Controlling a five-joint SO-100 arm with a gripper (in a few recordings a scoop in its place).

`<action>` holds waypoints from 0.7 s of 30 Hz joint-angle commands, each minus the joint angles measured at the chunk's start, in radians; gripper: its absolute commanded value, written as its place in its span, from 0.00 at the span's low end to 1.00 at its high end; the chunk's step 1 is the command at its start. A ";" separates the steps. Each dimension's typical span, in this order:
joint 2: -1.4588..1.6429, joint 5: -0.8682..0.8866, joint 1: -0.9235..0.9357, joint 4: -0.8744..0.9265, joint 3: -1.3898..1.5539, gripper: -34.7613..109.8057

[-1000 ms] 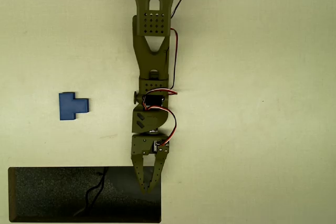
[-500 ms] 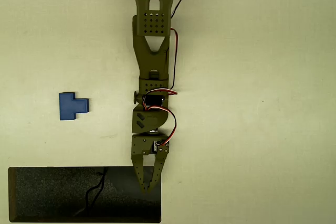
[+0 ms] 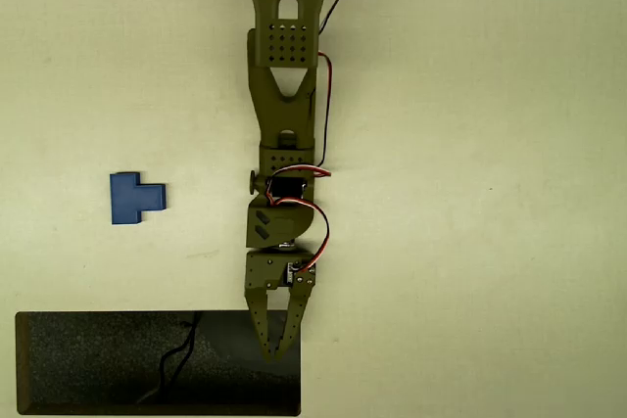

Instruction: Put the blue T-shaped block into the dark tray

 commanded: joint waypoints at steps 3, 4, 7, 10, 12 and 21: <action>-0.005 -0.005 0.006 -0.014 -0.012 0.25; -0.005 -0.005 0.006 -0.014 -0.012 0.26; -0.005 -0.005 0.006 -0.014 -0.014 0.27; -0.006 -0.003 -0.006 -0.023 -0.014 0.24; 0.002 0.075 -0.005 -0.031 -0.048 0.24; 0.724 0.342 0.002 1.000 -0.133 0.24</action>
